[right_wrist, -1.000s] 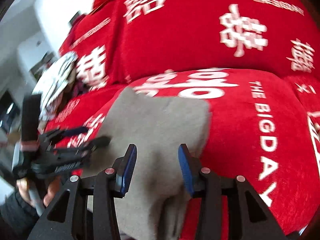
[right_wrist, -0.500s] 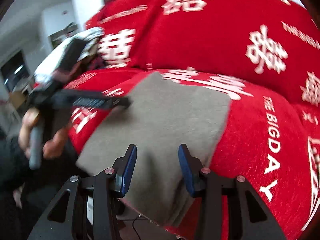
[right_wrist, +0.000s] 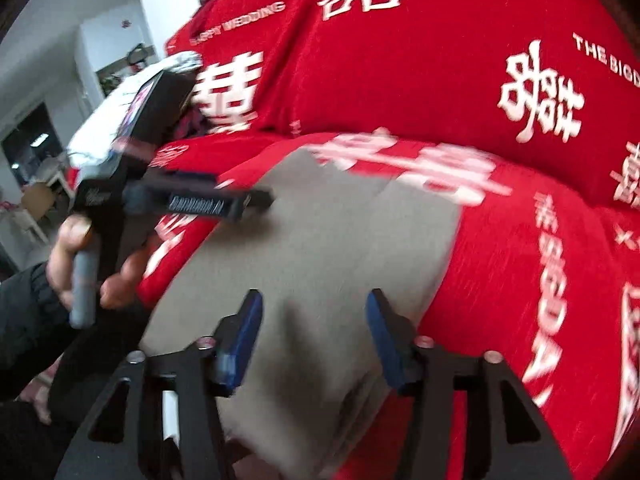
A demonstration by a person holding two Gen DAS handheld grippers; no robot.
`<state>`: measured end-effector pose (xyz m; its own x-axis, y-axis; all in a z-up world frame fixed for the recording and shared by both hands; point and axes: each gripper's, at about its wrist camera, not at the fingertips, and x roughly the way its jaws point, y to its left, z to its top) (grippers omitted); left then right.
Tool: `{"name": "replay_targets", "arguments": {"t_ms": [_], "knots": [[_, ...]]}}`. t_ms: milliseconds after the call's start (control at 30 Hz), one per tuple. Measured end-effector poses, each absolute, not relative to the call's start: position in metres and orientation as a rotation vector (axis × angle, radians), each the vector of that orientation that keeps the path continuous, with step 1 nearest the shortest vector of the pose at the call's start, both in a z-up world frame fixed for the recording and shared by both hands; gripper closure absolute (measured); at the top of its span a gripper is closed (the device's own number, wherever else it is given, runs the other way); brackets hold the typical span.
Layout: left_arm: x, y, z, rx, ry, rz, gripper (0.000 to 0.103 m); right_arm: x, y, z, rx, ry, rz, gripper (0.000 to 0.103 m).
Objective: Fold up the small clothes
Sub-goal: 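Lower the folded sweater onto the sofa and open both grippers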
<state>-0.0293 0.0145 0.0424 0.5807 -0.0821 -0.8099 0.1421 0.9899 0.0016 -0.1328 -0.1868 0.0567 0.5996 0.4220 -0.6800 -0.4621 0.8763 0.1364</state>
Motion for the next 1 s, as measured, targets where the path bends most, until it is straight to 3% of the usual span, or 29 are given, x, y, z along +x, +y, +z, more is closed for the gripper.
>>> {"name": "replay_targets", "arguments": {"t_ms": [233,433,733,1000], "knots": [[0.0,0.003,0.022,0.118,1.005,-0.123,0.008,-0.041,-0.189,0.031,0.046,0.946,0.419,0.042],[0.007,0.004,0.019,0.087,1.018,-0.13,0.008,-0.022,-0.191,0.023,0.07,0.948,0.405,0.04],[-0.052,0.01,0.045,0.078,0.921,-0.147,0.008,-0.094,-0.169,0.057,-0.031,0.81,0.436,0.04],[-0.093,0.01,0.038,0.103,0.905,-0.122,0.008,-0.132,-0.158,0.029,-0.094,0.816,0.428,0.04]]}}
